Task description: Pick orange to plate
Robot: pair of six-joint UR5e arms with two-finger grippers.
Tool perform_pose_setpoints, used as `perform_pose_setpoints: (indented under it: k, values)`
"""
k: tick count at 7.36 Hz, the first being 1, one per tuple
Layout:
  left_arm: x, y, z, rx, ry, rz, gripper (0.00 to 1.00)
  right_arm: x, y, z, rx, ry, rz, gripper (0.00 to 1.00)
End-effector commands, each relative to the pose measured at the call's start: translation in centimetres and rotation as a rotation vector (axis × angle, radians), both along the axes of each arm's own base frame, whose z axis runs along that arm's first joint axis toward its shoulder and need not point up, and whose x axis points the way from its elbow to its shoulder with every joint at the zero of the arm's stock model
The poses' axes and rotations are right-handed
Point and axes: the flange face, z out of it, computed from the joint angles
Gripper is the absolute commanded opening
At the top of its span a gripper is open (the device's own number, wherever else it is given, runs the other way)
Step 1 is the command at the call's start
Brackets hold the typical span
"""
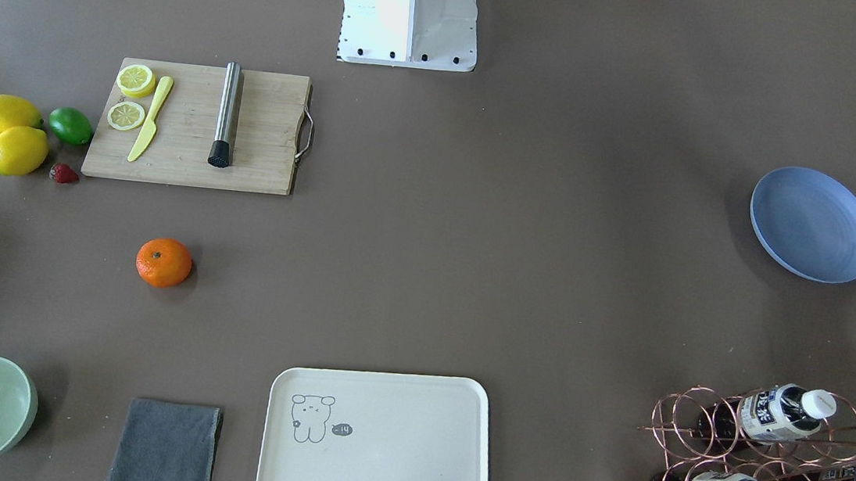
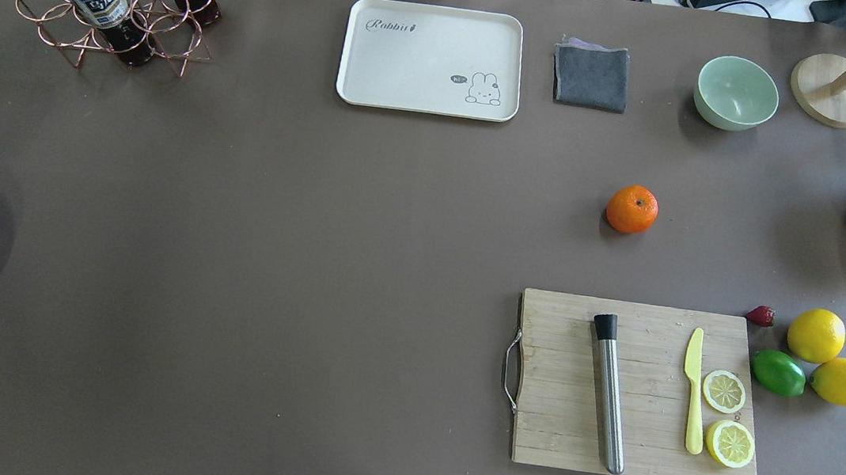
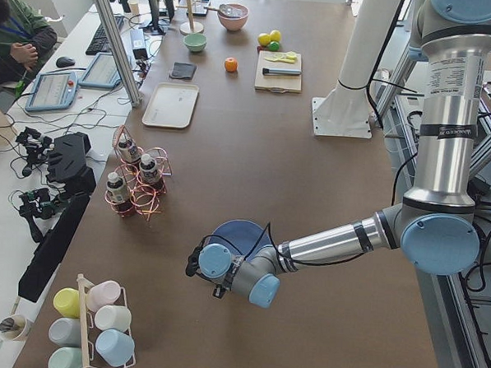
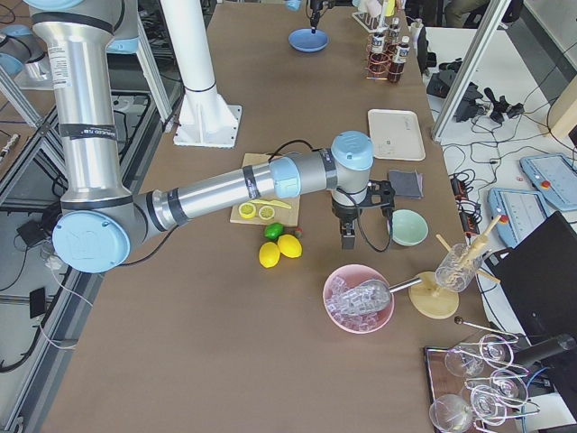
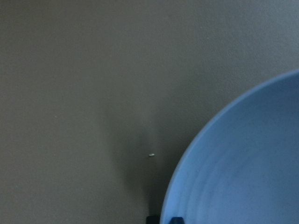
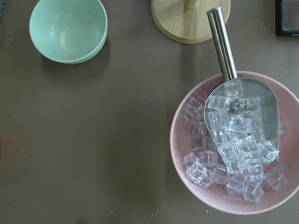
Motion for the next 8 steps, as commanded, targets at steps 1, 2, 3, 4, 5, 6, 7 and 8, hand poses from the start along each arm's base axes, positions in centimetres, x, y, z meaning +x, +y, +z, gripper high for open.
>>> perform_pose_setpoints:
  k: [1, 2, 3, 4, 5, 6, 7, 8]
  values:
    - [0.0, -1.5, -3.9, -0.022, 0.078, -0.029, 0.0, 0.0, 0.1, 0.1, -0.002, -0.003, -0.001, 1.0]
    - [0.4, -2.0, -6.2, -0.012, 0.119, -0.019, 0.0, 0.0, 0.0, 0.0, -0.001, -0.003, -0.001, 1.0]
    - [0.6, -2.3, -10.0, -0.018, 0.185, -0.02, 0.0, -0.1, -0.2, -0.2, -0.002, -0.001, 0.005, 1.0]
    - [0.6, -2.4, -15.5, 0.011, 0.211, -0.052, 0.0, -1.1, -0.1, -1.1, -0.038, -0.01, 0.039, 1.0]
    - [0.7, -1.0, -19.8, -0.029, 0.233, -0.096, 0.0, -3.3, 0.3, -2.6, -0.02, -0.015, 0.009, 1.0]
    - [2.3, -0.4, -24.4, -0.067, 0.26, -0.111, 0.0, -5.9, 0.5, -3.5, -0.013, -0.018, -0.032, 1.0]
    - [5.4, 0.5, -28.3, -0.102, 0.26, -0.118, 0.0, -9.0, 0.2, -6.0, -0.076, -0.037, 0.019, 1.0]
    - [10.3, 2.0, -32.2, -0.116, 0.234, -0.146, 0.0, -12.8, 0.4, -7.8, -0.035, -0.037, -0.012, 1.0]
